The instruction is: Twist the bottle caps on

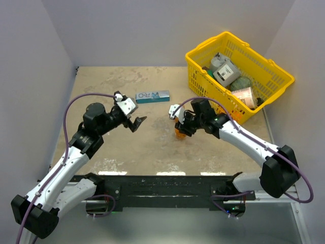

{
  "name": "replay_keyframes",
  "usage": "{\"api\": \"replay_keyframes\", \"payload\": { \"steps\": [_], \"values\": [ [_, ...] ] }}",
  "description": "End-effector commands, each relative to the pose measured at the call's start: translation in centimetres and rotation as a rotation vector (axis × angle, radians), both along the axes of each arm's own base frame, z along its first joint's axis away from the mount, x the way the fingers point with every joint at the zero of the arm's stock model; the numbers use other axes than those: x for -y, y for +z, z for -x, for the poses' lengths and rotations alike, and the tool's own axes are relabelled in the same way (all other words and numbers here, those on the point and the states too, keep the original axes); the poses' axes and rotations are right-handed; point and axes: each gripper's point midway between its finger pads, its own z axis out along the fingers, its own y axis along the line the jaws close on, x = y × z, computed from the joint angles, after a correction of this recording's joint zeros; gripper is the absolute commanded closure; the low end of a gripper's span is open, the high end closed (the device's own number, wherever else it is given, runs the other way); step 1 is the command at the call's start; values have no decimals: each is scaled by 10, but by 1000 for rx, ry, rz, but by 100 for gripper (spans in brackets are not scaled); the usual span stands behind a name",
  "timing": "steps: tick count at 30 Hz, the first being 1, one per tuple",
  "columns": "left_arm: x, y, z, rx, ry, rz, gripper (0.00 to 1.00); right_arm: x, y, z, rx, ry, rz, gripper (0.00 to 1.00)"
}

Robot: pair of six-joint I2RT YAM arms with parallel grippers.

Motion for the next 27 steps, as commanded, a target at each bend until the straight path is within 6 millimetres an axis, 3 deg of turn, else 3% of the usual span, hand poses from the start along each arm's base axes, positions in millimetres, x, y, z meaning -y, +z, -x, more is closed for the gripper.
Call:
{"api": "replay_keyframes", "payload": {
  "steps": [1,15,27],
  "values": [
    [1,12,-2,44,-9,26,0,-8,8,-14,45,-41,-46,87],
    [4,9,0,43,-34,23,1,-9,-13,-11,-20,-45,-21,50],
    [6,7,1,39,-50,21,1,-12,-6,-15,-17,-48,-27,35]
  ]
}}
